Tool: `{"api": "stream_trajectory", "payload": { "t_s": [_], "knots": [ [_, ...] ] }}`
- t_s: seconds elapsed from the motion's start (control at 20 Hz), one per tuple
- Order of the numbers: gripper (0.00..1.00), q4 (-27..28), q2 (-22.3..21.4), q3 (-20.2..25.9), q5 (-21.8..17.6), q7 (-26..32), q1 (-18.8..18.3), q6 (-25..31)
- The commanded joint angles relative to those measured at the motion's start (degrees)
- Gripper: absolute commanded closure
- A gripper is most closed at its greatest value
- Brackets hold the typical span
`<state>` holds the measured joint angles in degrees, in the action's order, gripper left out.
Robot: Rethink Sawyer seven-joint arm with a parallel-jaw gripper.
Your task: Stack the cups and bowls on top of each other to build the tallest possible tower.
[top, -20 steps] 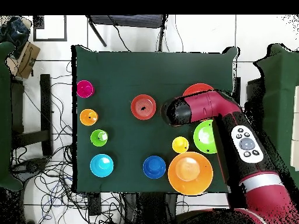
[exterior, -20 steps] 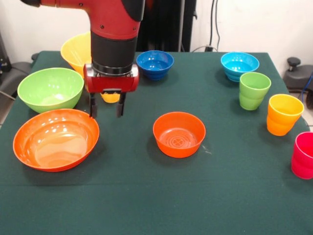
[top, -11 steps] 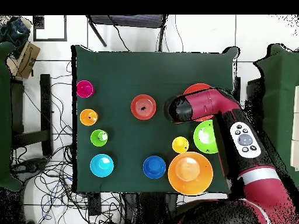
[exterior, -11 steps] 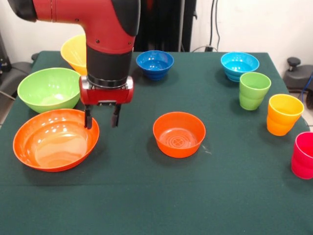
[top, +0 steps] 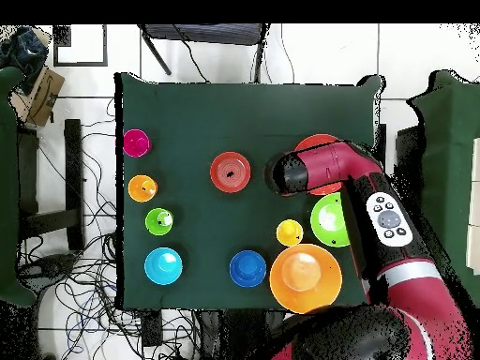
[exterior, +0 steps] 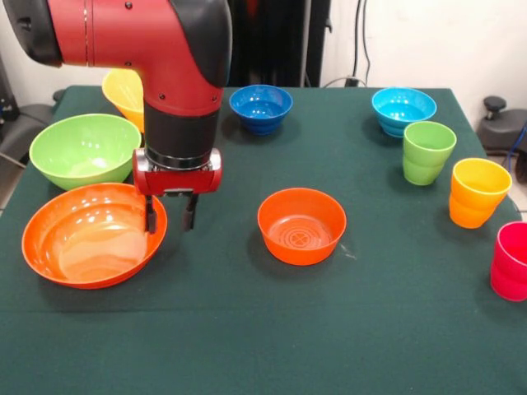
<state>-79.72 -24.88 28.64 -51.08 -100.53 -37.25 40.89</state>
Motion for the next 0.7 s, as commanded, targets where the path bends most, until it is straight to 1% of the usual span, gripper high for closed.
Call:
{"api": "stream_trajectory", "payload": {
  "t_s": [0.05, 0.2, 0.35, 0.6, 0.7],
  "knots": [
    [1.0, 3.64, 2.74, 1.22, -5.53, 12.16, 0.29, -5.04],
    [1.0, 2.95, 2.16, 0.72, -5.45, 9.95, 0.45, -6.38],
    [1.0, 2.09, 1.61, 0.37, -5.34, 9.37, 0.44, -6.88],
    [1.0, 2.46, 1.67, 0.13, -4.98, 9.03, 0.99, -6.58],
    [1.0, 1.9, 0.83, -0.04, -4.66, 8.96, 1.2, -6.31]
  ]
}}
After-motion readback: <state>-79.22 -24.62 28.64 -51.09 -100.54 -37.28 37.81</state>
